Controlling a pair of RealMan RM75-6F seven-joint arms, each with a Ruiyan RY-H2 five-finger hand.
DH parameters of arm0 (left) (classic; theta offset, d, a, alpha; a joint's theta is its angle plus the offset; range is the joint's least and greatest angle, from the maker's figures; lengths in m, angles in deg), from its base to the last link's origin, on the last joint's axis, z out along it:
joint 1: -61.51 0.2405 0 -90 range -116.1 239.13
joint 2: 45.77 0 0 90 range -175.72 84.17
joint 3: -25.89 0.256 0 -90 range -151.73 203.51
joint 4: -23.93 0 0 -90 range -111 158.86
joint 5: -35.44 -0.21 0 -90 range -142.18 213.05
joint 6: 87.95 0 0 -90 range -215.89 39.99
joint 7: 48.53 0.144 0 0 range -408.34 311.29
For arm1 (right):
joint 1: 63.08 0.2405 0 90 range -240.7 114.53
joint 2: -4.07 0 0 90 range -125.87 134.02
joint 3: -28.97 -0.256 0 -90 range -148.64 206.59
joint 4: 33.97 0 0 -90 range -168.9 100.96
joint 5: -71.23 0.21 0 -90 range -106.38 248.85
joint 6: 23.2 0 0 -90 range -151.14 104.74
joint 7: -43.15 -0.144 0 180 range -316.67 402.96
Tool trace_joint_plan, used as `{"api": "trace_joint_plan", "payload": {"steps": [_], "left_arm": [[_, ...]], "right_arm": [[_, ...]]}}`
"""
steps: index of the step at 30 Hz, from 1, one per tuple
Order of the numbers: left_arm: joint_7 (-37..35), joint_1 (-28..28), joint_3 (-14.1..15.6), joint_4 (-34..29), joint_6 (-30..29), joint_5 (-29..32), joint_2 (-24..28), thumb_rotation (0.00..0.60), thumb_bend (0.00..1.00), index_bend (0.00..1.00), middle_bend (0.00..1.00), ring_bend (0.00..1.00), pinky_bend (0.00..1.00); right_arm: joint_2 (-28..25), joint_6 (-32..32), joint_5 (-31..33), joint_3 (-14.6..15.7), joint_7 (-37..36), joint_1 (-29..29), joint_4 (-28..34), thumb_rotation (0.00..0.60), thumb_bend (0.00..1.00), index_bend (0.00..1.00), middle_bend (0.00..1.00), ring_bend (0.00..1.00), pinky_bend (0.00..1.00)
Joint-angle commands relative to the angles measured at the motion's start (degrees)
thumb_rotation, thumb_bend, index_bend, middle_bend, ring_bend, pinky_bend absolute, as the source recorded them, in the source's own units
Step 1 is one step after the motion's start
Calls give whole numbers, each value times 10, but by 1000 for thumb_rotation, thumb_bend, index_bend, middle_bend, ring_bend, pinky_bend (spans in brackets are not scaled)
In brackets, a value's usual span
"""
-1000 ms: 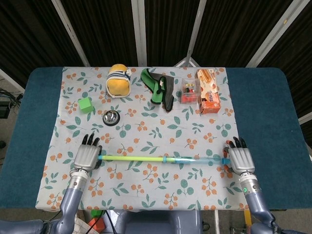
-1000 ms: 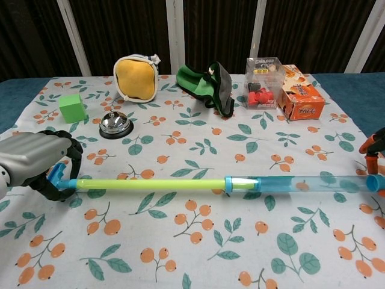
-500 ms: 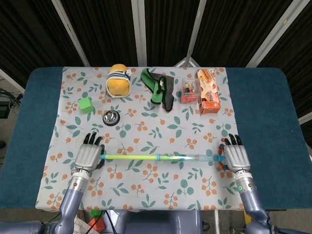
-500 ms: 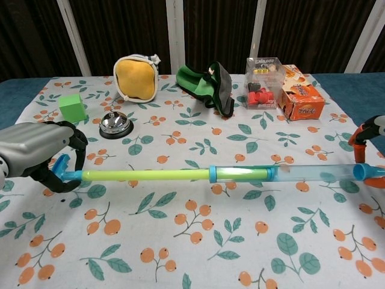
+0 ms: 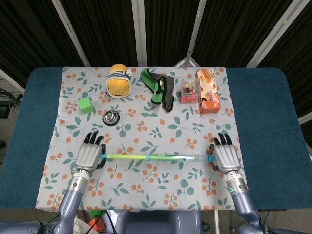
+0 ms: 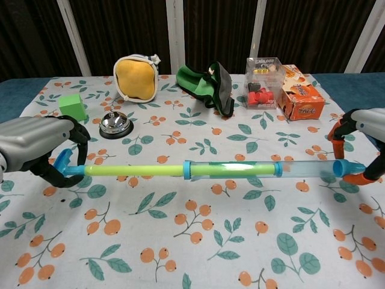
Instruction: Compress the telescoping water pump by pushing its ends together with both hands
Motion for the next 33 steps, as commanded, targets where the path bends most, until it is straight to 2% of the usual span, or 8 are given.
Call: {"api": "trace_joint_plan", "payload": {"steps": [1,14,33], "left_arm": [[1,-1,1,-2,-1,-1,-1,600,525,592,158,0,0],[10,-8,-1,-13,-12,-2,-24,600,525,592,158,0,0],[20,-14,2,-6,-21,-3,-56,600,512,592,156,0,0]], "right_arm": [[6,4,6,0,9,4,5,600,307,685,245,0,0],[33,19,10,6,52,20,26,600,307,685,246,0,0],[43,23,6,16,50,25,32,600,307,685,246,0,0]]}}
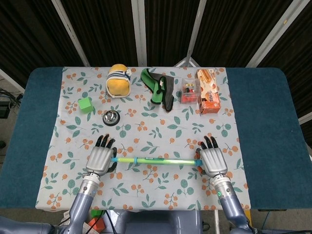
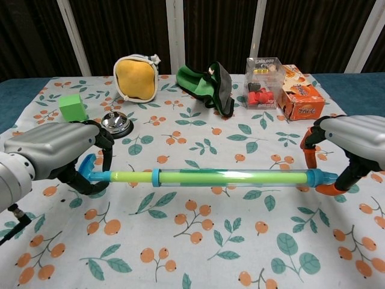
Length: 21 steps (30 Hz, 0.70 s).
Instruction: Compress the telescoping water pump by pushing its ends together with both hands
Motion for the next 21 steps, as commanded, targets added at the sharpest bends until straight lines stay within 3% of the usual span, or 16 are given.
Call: {"api": "trace_joint_plan", "payload": {"steps": [1,21], "left_arm": [[-1,0,0,0,0,-1,-2,600,512,592,156,0,0],[-5,-5,-3,4,5,1,-15,600,490,576,144,0,0]], "right_arm": [[1,0,-1,1,0,1,0,600,307,685,246,0,0],[3,-2,-8,7,-3,4,11,600,307,685,246,0,0]]}}
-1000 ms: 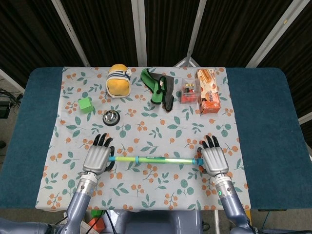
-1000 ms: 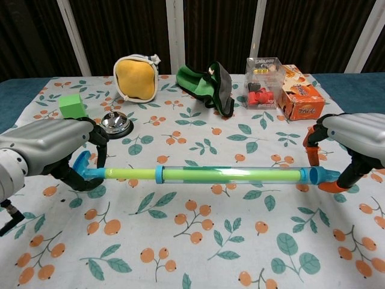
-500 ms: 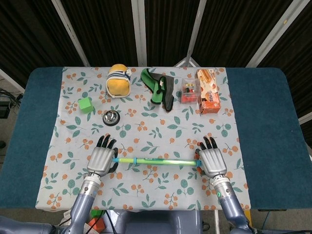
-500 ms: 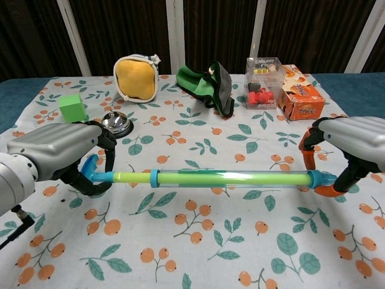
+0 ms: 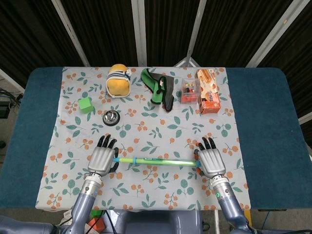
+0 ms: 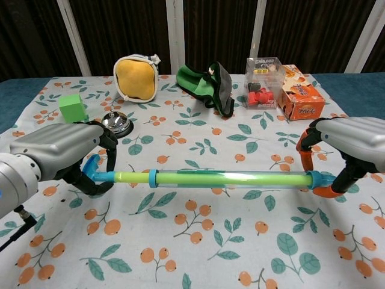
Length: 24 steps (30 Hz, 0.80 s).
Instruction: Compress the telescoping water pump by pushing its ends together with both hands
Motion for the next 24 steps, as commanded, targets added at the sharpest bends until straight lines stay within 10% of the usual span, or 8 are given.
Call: {"api": "trace_joint_plan", "payload": {"steps": [1,5,11,24], "left_arm": [[1,-1,-1,1,1,1,-4,600,490,574,143,0,0],[1,-3,-1,1,2,1,-7,600,458,501,110,0,0],[5,0,5,-5,0,-1,9,600,296,204,27,0,0],[-87,41,24,-71,-20,-65,120,600,267,115,21,0,0]], "right_arm": [[2,1,-1,1,1,0,1,600,307,685,246,0,0],[2,4,0,2,1,-1,0,600,307,601,238,0,0],[-10,-3,5,6,-2,-1,0,600,307,33,31,0,0],[-70,7,-2,11,-47,-24,11,600,307,0,0,0,0]]}}
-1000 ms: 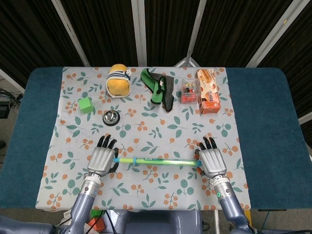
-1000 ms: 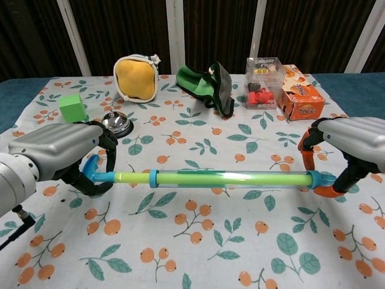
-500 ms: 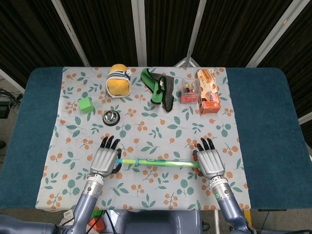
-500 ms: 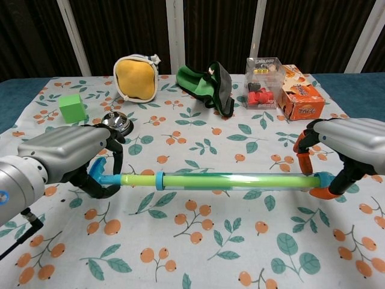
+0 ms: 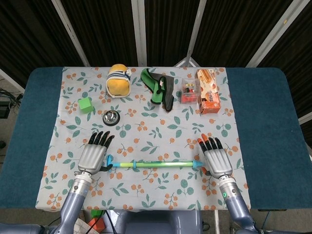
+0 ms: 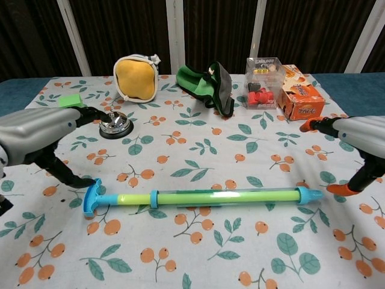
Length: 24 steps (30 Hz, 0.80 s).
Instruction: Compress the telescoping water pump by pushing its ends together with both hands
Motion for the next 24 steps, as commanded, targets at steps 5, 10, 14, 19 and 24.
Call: {"api": "trace_joint_plan", "payload": {"steps": [5,10,14,19,24], "left_arm": [[-122,63,56,-39,-38,-111,115,600,267,117,21,0,0],[-234,121,111,-20,-88,-207,197,600,235,108,13,0,0],[-317,165,143,24,-134,-264,237,600,151,62,0,0,0],[-384,207,162,78,-185,-304,261,600,141,28,0,0,0],[-431,237,159,140,-215,-306,271,600,141,3,0,0,0]], "right_arm": [[-93,23,-52,27,-85,-48,2,600,307,0,0,0,0],[-158,62,-125,56,-183,-99,-21,600,307,0,0,0,0],[-189,106,-180,75,-250,-139,-42,600,308,0,0,0,0],[-199,162,-227,90,-284,-180,-87,600,307,0,0,0,0],[-198,202,-241,91,-315,-213,-124,600,308,0,0,0,0]]}}
